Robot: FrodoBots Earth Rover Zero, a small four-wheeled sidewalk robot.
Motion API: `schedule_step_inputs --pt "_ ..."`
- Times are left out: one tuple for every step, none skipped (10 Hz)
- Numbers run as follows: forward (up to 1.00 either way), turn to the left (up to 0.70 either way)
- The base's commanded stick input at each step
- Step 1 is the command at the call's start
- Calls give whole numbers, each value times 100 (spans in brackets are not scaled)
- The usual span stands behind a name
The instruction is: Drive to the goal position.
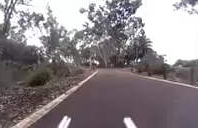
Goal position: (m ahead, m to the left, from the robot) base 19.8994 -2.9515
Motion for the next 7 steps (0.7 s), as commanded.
schedule_step_inputs --pt "60 0" --pt "60 0" --pt "60 -1" --pt "60 -4" --pt "60 -8" --pt "60 -15" --pt "60 -15"
